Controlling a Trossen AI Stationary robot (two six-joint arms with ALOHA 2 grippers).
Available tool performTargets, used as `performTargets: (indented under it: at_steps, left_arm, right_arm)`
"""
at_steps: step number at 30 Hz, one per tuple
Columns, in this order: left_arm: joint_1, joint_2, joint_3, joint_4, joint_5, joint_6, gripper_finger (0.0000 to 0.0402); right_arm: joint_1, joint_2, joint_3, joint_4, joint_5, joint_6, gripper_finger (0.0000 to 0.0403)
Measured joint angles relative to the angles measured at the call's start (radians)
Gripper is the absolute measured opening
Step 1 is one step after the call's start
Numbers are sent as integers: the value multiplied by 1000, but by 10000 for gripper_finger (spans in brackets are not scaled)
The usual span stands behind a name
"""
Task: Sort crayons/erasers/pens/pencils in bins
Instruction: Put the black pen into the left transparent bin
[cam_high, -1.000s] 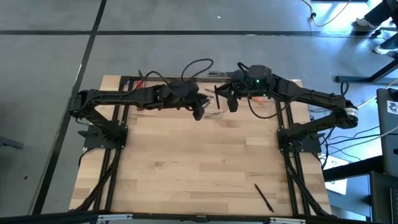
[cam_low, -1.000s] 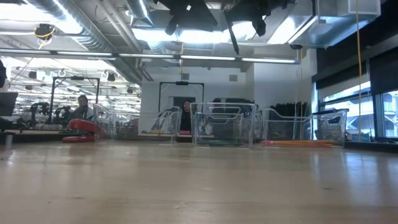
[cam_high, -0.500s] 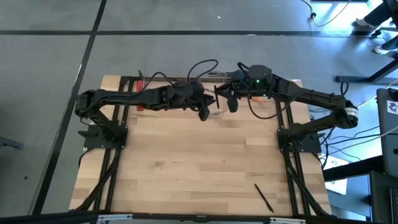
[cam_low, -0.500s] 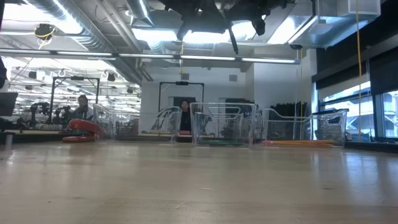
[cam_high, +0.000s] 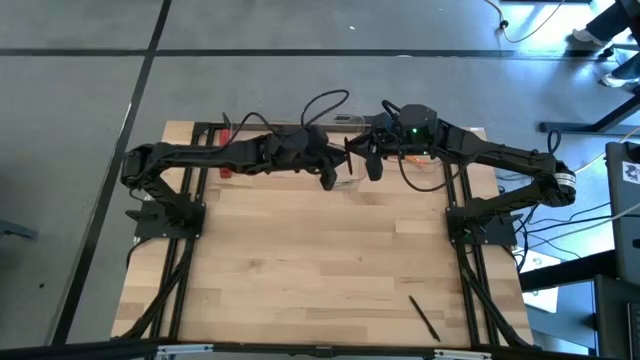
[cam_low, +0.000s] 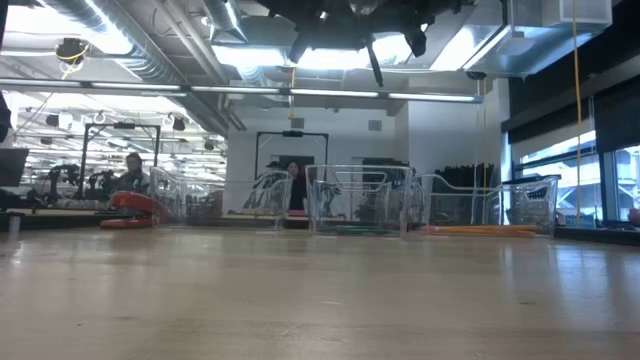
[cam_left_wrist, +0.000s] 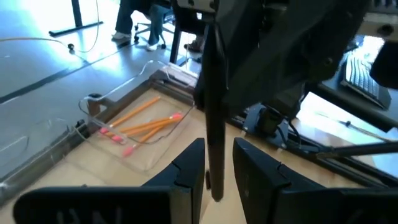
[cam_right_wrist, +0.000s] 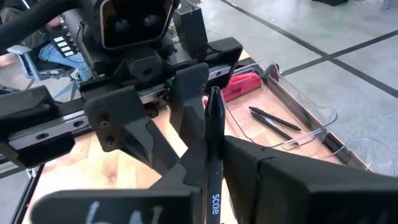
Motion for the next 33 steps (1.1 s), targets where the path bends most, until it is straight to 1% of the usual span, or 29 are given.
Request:
performTargets:
  at_steps: [5, 7, 13, 16, 21, 26, 33]
  left_arm:
    - [4, 38, 0, 68, 12, 5, 76]
    - [4, 52, 0, 68, 23, 9, 76]
    - [1, 74, 0, 113, 31, 98, 75]
    - [2, 73, 0, 113, 31, 104, 60]
    - [4, 71, 0, 104, 27, 98, 15]
    - [3, 71, 0, 102, 28, 100, 18]
    - [2, 71, 0, 104, 30, 107, 14]
  right_arm:
    - [0, 0, 0, 0, 0, 0, 41]
    - [0, 0, 0, 2, 0, 0, 41]
    - [1, 0, 0, 0, -1, 1, 41]
    - [1, 0, 0, -3, -3, 2, 41]
    - [1, -1, 0, -5, -1, -8, 41]
    - [1, -1, 0, -6, -2, -20, 49]
    - [1, -1, 0, -4, -4, -20, 63]
